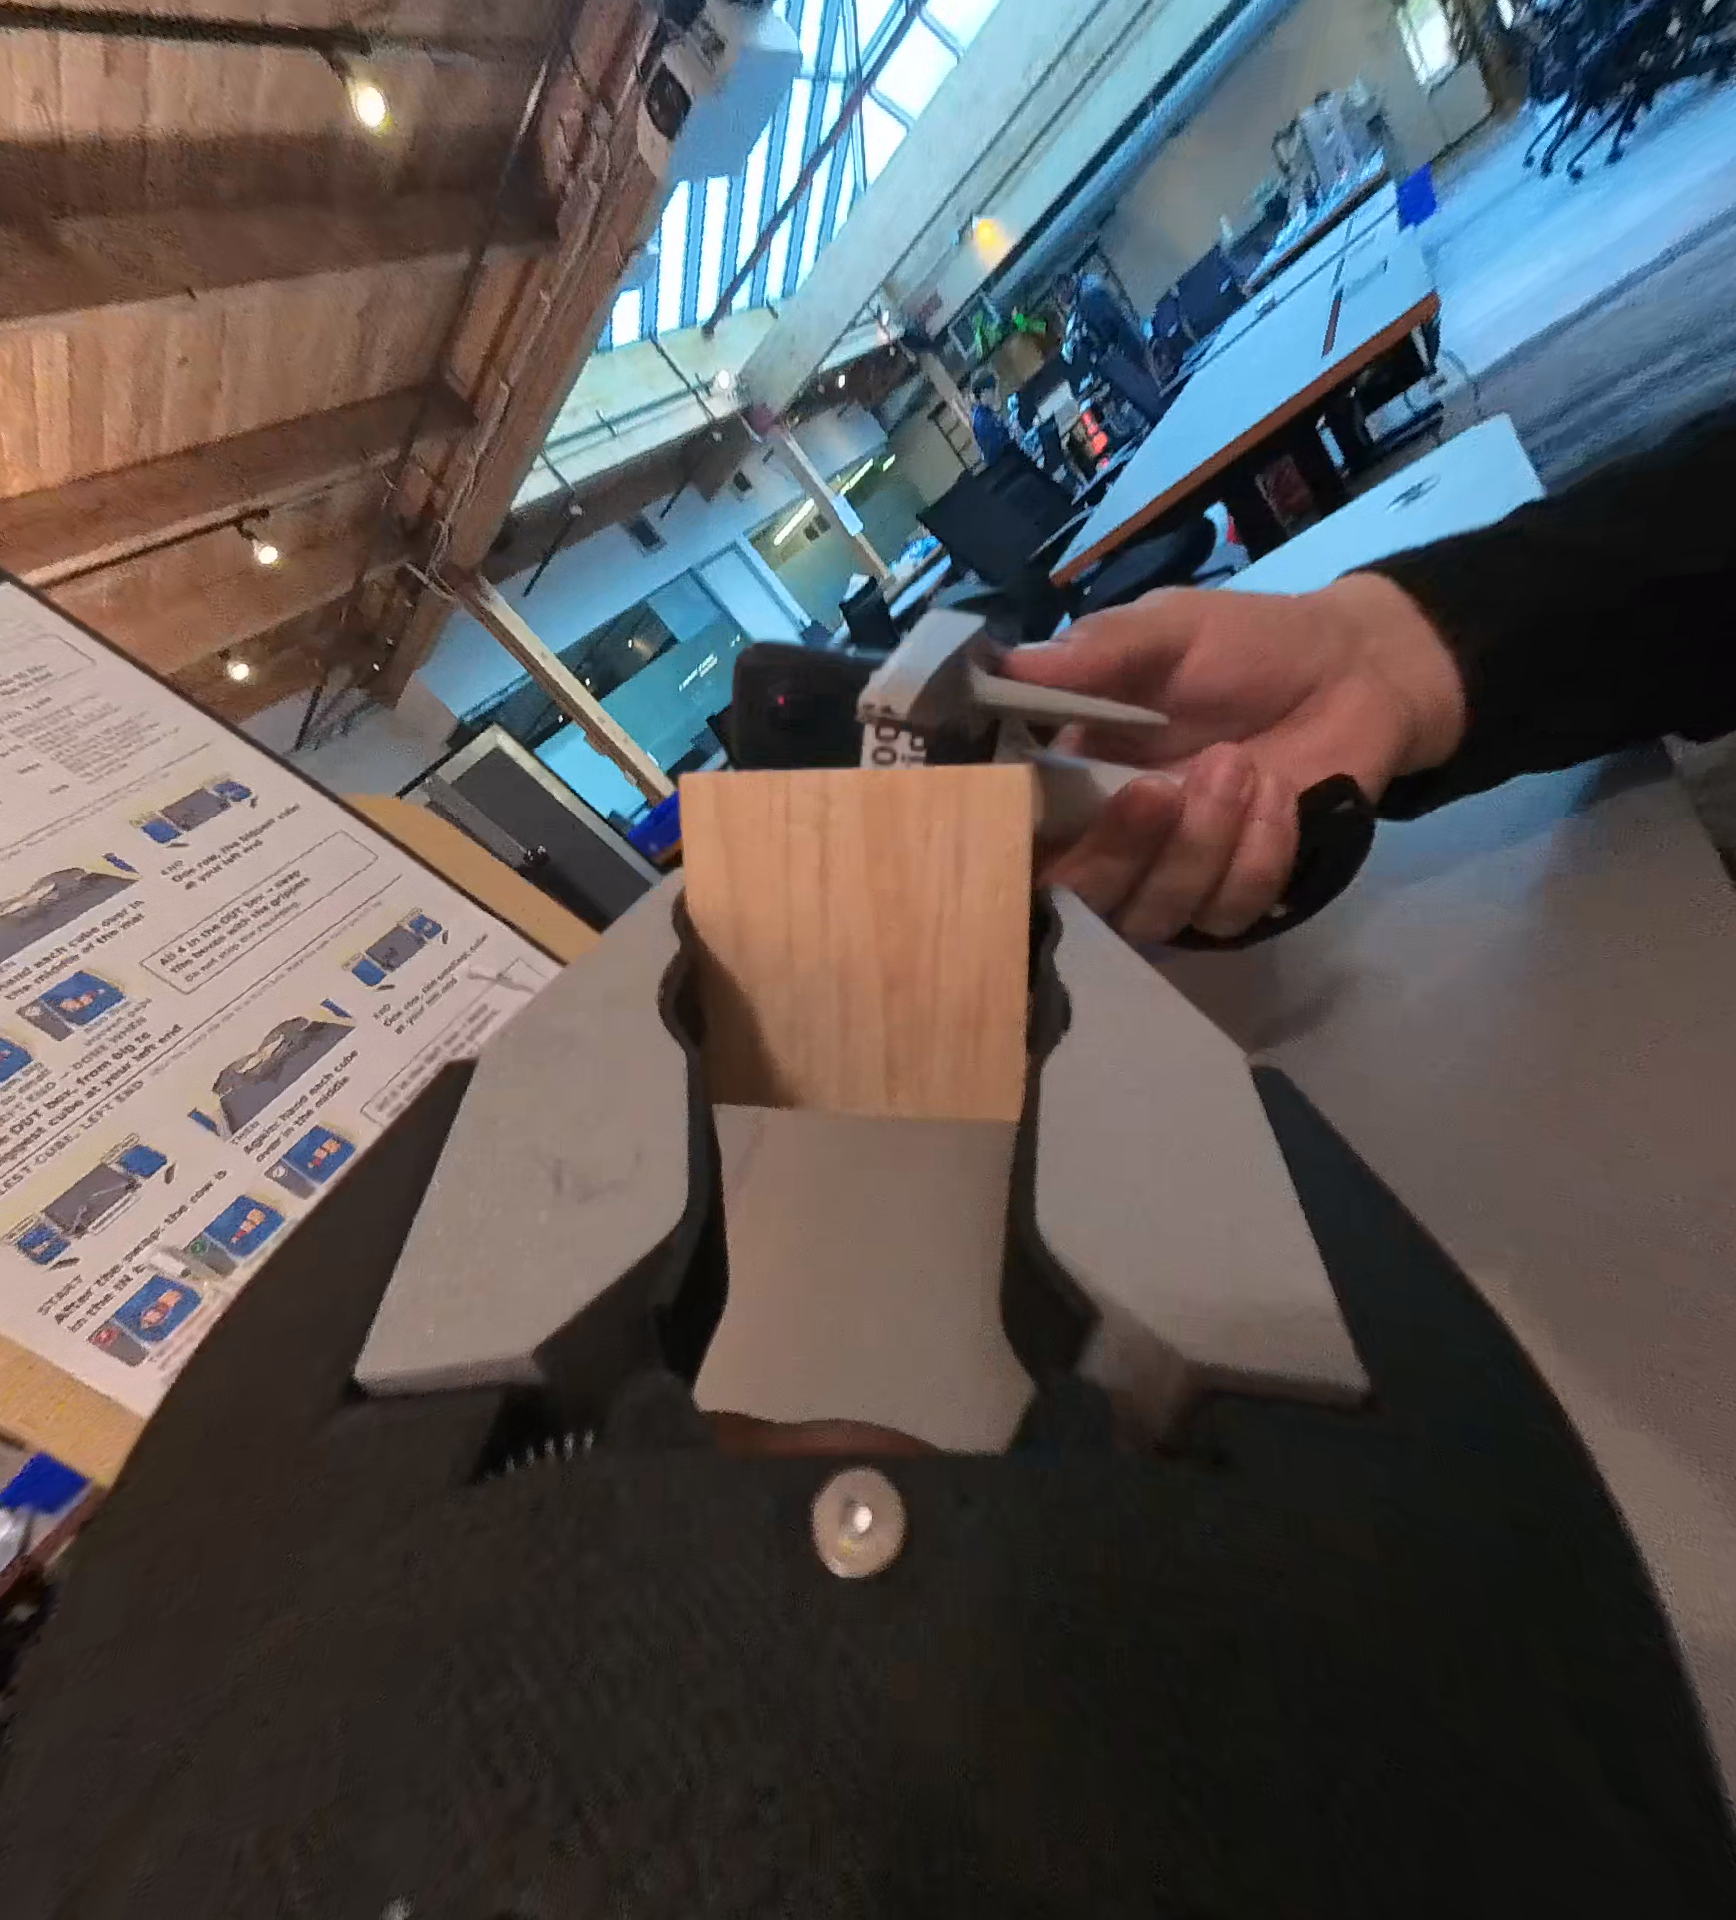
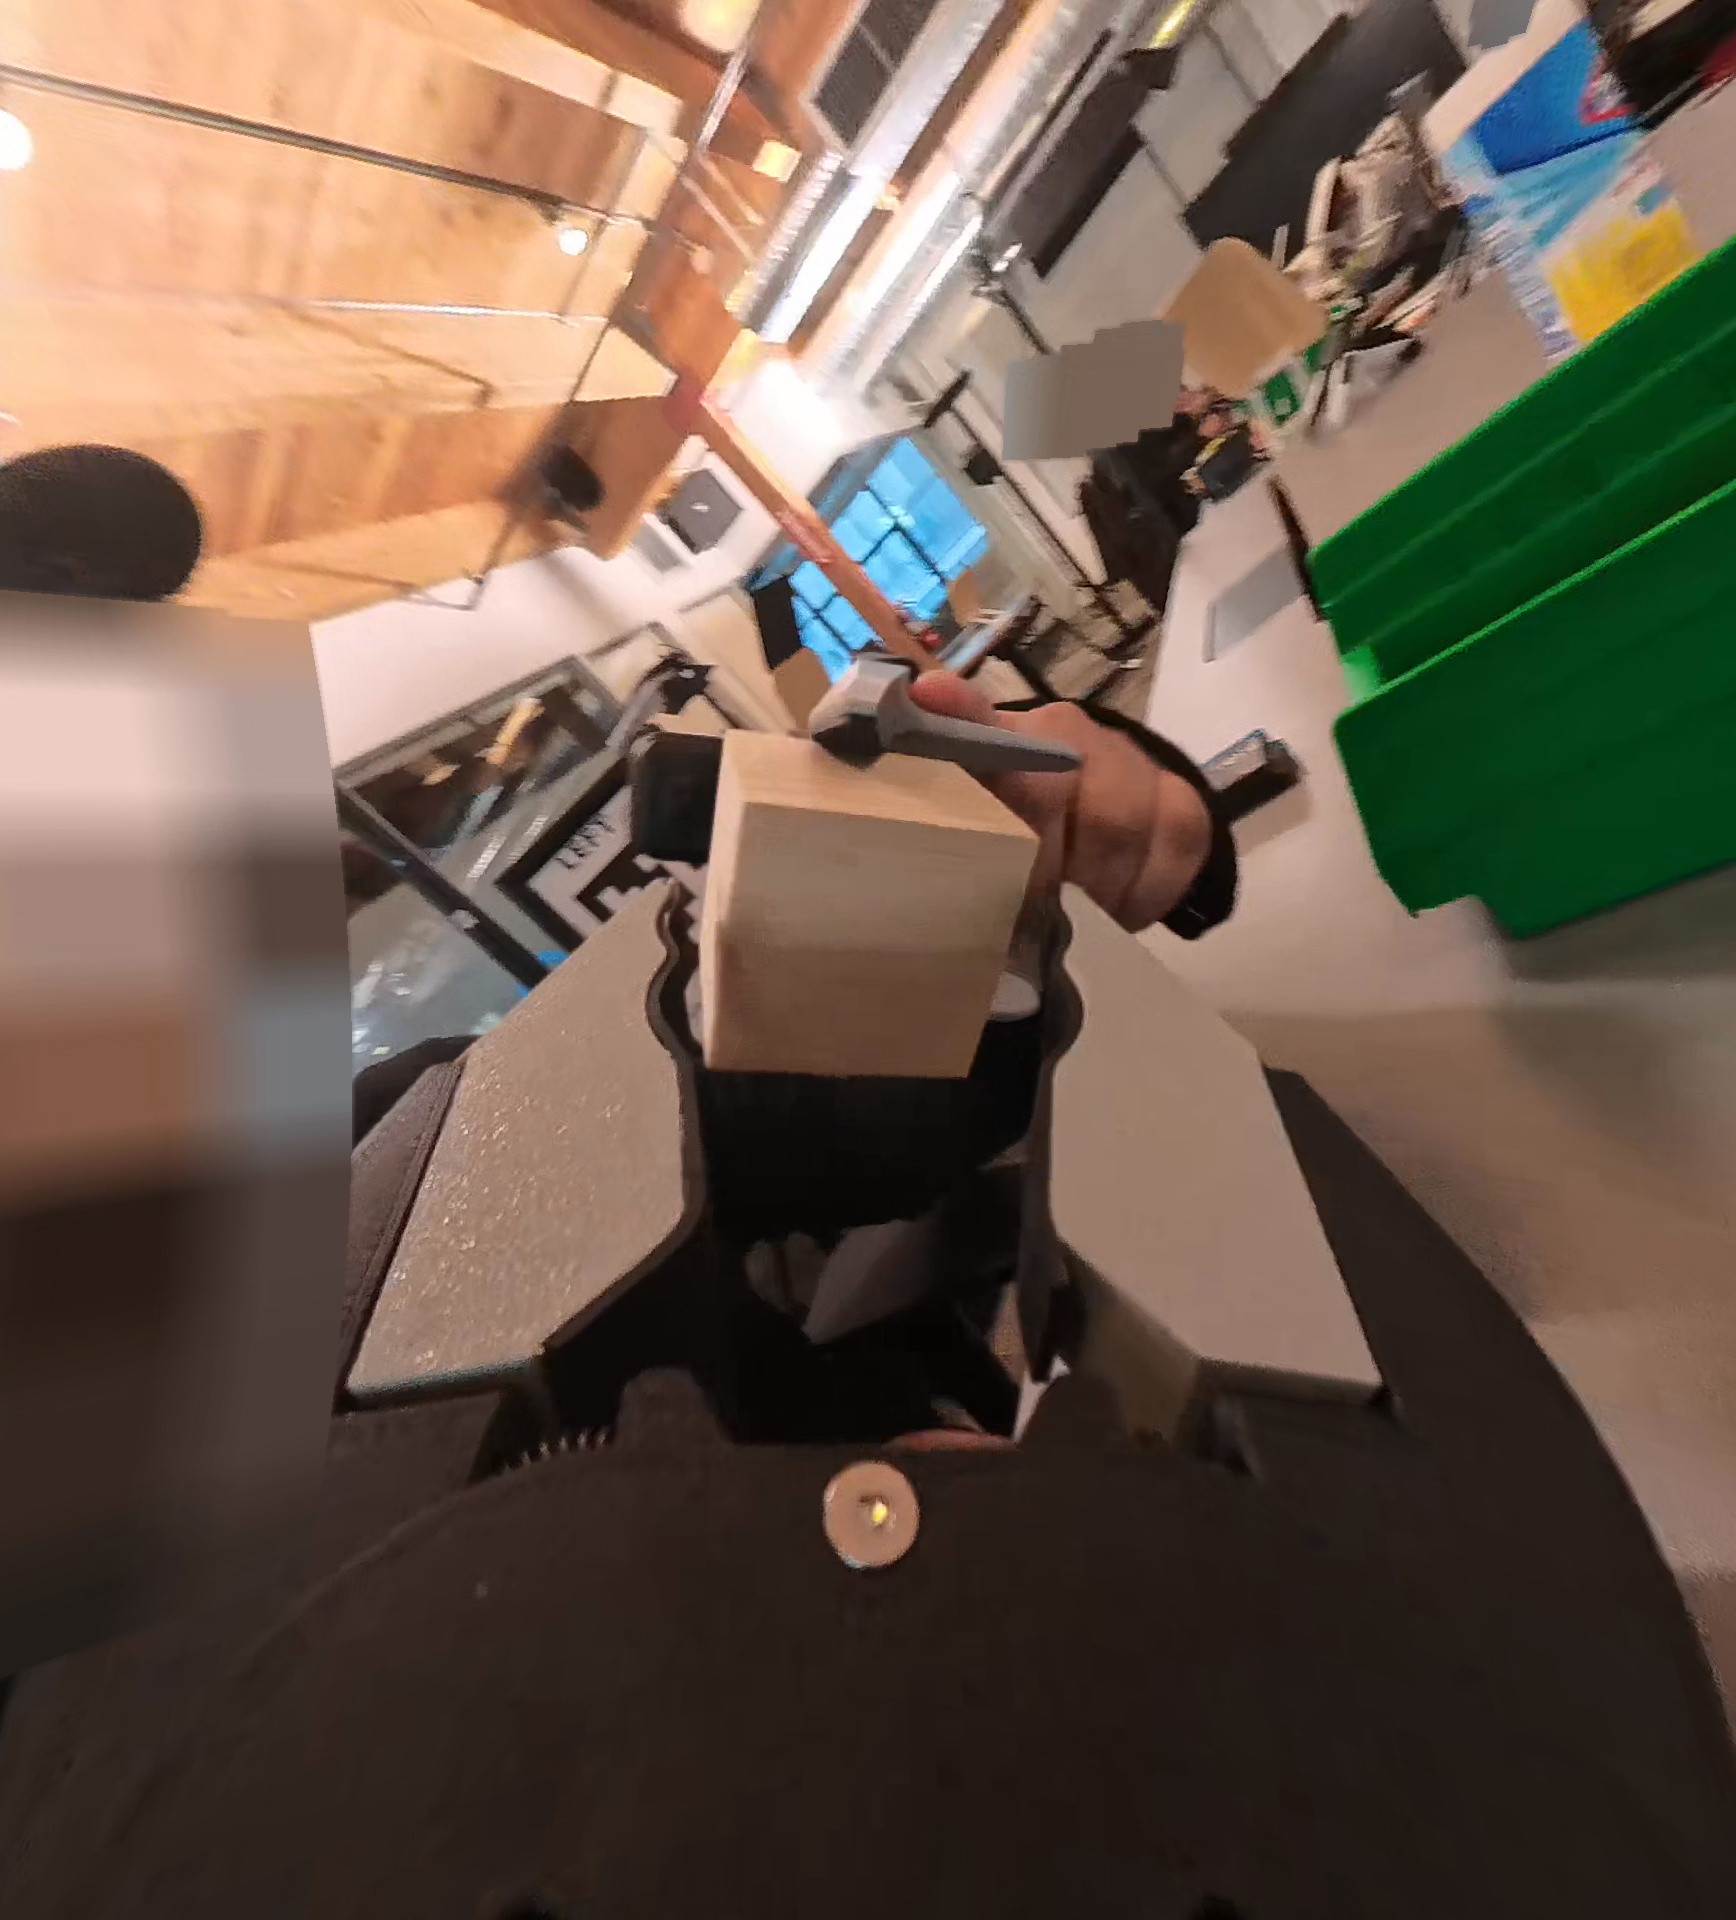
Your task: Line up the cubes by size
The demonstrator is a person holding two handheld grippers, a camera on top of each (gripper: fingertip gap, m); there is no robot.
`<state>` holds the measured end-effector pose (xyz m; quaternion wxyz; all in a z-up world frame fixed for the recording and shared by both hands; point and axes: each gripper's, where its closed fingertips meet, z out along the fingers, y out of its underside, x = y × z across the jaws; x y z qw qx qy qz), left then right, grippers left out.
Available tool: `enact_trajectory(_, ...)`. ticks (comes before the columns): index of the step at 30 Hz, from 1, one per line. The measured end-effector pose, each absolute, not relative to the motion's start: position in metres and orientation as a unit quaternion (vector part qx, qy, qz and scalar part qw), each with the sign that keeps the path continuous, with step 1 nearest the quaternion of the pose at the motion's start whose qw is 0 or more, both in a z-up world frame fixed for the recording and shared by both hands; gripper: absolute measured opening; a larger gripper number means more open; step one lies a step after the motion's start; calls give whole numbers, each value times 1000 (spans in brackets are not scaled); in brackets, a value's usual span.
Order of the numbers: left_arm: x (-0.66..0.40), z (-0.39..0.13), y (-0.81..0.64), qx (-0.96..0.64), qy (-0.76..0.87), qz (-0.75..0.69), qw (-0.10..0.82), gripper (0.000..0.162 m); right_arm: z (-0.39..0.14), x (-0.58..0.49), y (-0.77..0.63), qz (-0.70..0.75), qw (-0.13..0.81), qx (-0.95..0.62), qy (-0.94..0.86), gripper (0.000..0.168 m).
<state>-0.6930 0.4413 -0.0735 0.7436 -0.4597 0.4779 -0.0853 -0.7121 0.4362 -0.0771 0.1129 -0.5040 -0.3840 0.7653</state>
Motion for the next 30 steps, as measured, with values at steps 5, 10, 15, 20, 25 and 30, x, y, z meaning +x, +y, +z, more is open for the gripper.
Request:
enact_trajectory(5,-692,-72,437,-446,464,-114,757,61,-73,-718,422,797,68,-472,-371,61)
enact_trajectory(10,-694,-81,444,-467,461,-113,746,61,-81,-721,427,774,86,-501,-378,60)
enact_trajectory(15,-693,-87,456,-520,448,-80,722,61,-78,-714,438,722,151,-542,-403,59)
enact_trajectory(20,-724,-66,449,-557,396,-77,726,44,-28,-652,472,650,288,-543,-447,59)
enact_trajectory(25,-769,-74,440,-585,344,-87,730,29,-40,-530,596,251,479,-683,-491,59)
enact_trajectory(30,-784,-102,443,-617,341,-58,707,28,-116,-460,622,87,367,-783,-495,59)
